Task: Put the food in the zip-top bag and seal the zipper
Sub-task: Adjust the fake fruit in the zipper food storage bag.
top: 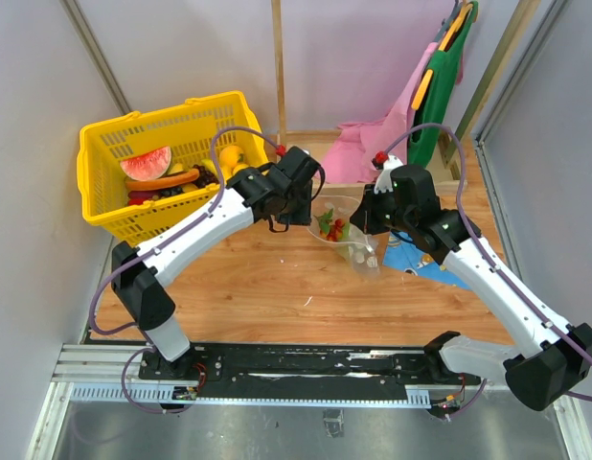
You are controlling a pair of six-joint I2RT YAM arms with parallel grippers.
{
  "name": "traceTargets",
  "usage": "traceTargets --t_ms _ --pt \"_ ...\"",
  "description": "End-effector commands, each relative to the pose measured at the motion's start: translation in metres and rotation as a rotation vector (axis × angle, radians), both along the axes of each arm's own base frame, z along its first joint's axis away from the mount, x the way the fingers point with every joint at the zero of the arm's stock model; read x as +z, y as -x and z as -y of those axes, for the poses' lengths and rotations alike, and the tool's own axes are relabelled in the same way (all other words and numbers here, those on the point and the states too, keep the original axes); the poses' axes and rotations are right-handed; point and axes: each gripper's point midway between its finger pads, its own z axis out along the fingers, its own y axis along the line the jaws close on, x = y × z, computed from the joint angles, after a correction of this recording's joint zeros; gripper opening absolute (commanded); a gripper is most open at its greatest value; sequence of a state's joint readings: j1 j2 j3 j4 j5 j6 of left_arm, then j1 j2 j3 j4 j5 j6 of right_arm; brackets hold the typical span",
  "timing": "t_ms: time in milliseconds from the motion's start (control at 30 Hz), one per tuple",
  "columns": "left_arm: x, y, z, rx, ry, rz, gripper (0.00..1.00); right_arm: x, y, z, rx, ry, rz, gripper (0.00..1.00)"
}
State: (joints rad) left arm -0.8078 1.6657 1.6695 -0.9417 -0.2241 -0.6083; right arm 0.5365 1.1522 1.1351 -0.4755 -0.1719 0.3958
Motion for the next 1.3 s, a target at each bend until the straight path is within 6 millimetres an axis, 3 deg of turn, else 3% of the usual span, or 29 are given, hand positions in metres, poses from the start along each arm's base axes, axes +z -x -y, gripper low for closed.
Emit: traceTargets --t_ms 0,167,433,533,700,800,1033,1267 --pt "-0.005 -0.001 0.022 -0.022 0.059 -0.026 0.25 0.009 -0.007 0.002 -0.016 -0.006 0.035 0.01" --pt "0.026 -0.006 0.029 -0.042 0.121 0.035 0.01 0.007 -0.009 0.016 -0.054 0.053 0.048 0.01" --pt "0.079 -0.003 0.043 -0.109 0.224 0.085 0.00 0.002 -0.018 0.057 -0.153 0.244 0.075 0.01" --pt "0.073 -0.002 0.042 -0.113 0.209 0.075 0.00 -0.003 -0.018 0.067 -0.176 0.288 0.037 0.01" --pt "0.047 0.000 0.038 -0.097 0.147 0.010 0.00 0.013 -0.017 0.061 -0.161 0.243 0.062 0.01" --pt "0.045 -0.003 0.030 -0.069 0.113 0.019 0.00 0.019 -0.017 0.061 -0.162 0.238 0.072 0.01" --pt "0.039 -0.003 0.026 -0.060 0.091 0.018 0.01 0.014 -0.018 0.057 -0.152 0.235 0.047 0.01" --pt "0.030 -0.003 0.026 -0.057 0.082 0.010 0.14 0.013 -0.017 0.048 -0.125 0.200 0.036 0.01"
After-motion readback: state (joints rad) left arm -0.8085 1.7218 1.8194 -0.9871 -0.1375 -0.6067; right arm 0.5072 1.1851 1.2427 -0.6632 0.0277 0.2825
